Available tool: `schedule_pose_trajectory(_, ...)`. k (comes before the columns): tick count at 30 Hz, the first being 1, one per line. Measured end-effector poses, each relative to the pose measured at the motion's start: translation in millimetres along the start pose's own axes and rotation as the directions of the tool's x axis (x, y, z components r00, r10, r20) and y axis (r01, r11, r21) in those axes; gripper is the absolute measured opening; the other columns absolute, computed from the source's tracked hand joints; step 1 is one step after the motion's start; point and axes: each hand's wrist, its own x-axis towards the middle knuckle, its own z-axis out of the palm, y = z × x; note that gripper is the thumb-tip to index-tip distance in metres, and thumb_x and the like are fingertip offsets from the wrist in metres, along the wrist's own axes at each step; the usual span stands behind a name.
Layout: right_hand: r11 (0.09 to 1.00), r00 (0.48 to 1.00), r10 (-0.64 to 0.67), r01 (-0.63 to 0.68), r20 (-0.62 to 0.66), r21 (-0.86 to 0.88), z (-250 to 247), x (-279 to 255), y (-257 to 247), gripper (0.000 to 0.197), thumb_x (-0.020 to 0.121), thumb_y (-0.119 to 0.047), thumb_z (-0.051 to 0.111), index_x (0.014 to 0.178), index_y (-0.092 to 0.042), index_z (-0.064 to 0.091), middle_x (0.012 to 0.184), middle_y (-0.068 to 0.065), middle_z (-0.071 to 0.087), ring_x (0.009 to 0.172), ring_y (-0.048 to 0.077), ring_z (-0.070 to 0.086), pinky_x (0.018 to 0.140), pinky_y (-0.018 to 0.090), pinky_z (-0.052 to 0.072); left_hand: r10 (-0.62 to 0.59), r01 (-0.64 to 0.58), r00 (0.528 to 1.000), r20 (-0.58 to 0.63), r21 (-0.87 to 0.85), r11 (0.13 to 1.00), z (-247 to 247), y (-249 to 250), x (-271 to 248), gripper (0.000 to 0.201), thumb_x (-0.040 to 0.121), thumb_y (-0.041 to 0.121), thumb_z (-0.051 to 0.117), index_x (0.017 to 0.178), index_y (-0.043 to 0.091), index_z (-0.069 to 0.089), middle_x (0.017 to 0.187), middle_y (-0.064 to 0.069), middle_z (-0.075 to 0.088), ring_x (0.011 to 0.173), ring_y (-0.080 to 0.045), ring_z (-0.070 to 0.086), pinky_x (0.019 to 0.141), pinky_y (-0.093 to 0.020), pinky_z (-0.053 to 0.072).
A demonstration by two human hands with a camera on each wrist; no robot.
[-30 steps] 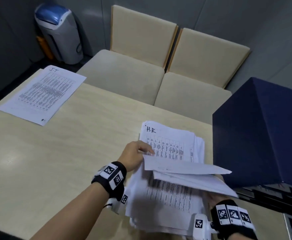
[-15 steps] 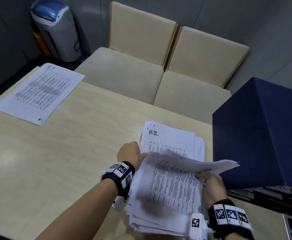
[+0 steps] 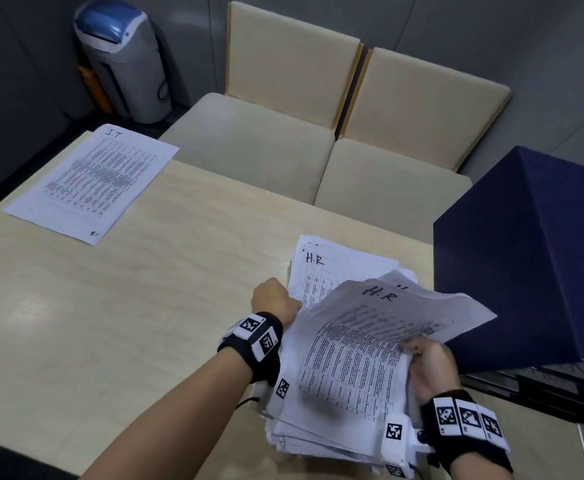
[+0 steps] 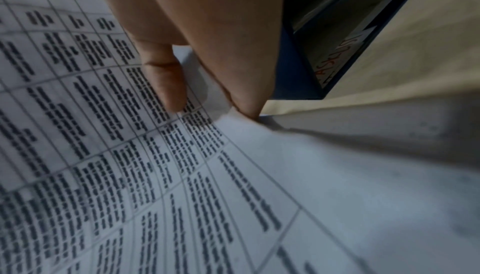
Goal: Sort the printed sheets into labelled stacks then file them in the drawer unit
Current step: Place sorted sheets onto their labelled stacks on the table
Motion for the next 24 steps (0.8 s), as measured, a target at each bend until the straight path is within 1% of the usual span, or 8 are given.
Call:
schedule_pose_trajectory(4,0.999,1.000,0.013,-0.013,0.002,0.043,-3.3,4.4,6.9,0.028,0.078,0.018,0.037,0.069,-0.007,0.047,0.080,0.009,0.054,0.075,0.023,0.053,0.067,0.031,0.042,0.010,-0.014,0.999,-0.042,-0.104,0.994,2.7,-0.2,-2.2,0.032,0.078,0.023,0.078,0.097,0.006,0.058,0.090,-0.005,0.057,0.084,-0.025,0.059,0.070,-0.033,0.052)
schedule_pose_trajectory(8,0.996,0.999,0.032,-0.033,0.016,0.080,-9.7,11.6,14.5,0.025,0.074,0.015,0.040,0.074,-0.007,0.050,0.079,0.008,0.057,0.078,0.025,0.054,0.069,0.032,0.042,0.236,-0.231,0.967,-0.090,0.070,0.971,5.9,-2.3,-1.7,0.027,0.081,0.025,0.075,0.074,0.012,0.052,0.076,-0.003,0.056,0.077,-0.027,0.059,0.063,-0.030,0.043)
schedule_pose_trajectory(10,0.995,0.999,0.027,-0.030,0.040,0.090,-13.2,10.4,14.2,0.024,0.073,0.013,0.042,0.078,-0.007,0.053,0.073,0.006,0.059,0.072,0.026,0.057,0.068,0.035,0.046,0.354,-0.328,0.933,-0.060,0.257,0.909,2.4,-2.7,-2.9,0.032,0.087,0.024,0.069,0.063,0.012,0.050,0.065,-0.002,0.051,0.068,-0.027,0.056,0.059,-0.031,0.044)
schedule_pose_trajectory(13,0.998,0.995,0.007,-0.014,0.101,0.066,-14.7,6.0,7.3,0.022,0.077,0.011,0.043,0.077,-0.009,0.052,0.065,0.004,0.057,0.060,0.022,0.059,0.062,0.034,0.048,0.443,-0.382,0.896,0.012,0.530,0.757,-11.4,-0.2,-5.2,0.041,0.100,0.040,0.053,0.074,0.009,0.062,0.073,-0.006,0.060,0.069,-0.027,0.060,0.061,-0.032,0.046)
schedule_pose_trajectory(16,0.998,0.994,-0.043,0.039,0.105,0.044,-14.7,5.4,-1.0,0.029,0.083,0.013,0.040,0.070,-0.012,0.045,0.061,0.002,0.054,0.061,0.021,0.053,0.063,0.034,0.043,0.555,-0.472,0.826,0.097,0.657,0.587,-28.4,1.5,-6.7,0.056,0.101,0.056,0.038,0.063,0.017,0.049,0.060,0.001,0.046,0.058,-0.021,0.049,0.055,-0.029,0.037)
schedule_pose_trajectory(18,0.997,0.990,-0.074,0.072,0.119,0.022,-14.0,7.0,-4.4,0.027,0.084,0.014,0.041,0.073,-0.010,0.048,0.070,0.006,0.054,0.067,0.024,0.055,0.065,0.036,0.044,0.628,-0.582,0.756,0.185,0.628,0.516,-35.2,1.1,-3.5,0.058,0.101,0.056,0.038,0.061,0.016,0.048,0.057,0.000,0.047,0.056,-0.022,0.048,0.054,-0.029,0.033)
schedule_pose_trajectory(21,0.997,0.992,-0.068,0.072,0.101,-0.035,-12.9,11.1,-1.0,0.016,0.087,0.012,0.050,0.087,0.000,0.060,0.071,0.010,0.069,0.070,0.027,0.067,0.064,0.035,0.050,0.690,-0.727,0.683,0.238,0.315,0.611,-36.8,-5.0,3.2,0.042,0.101,0.038,0.052,0.063,0.021,0.051,0.057,0.001,0.051,0.054,-0.017,0.046,0.054,-0.031,0.030)
schedule_pose_trajectory(24,0.995,0.991,-0.095,0.097,0.090,-0.009,-9.5,15.4,1.1,0.023,0.084,0.015,0.059,0.096,-0.001,0.068,0.080,0.008,0.078,0.083,0.028,0.072,0.068,0.033,0.055,0.671,-0.679,0.722,0.166,-0.013,0.734,-34.2,-9.4,3.2,0.035,0.088,0.020,0.061,0.056,0.018,0.046,0.052,0.000,0.045,0.050,-0.009,0.036,0.053,-0.026,0.028)
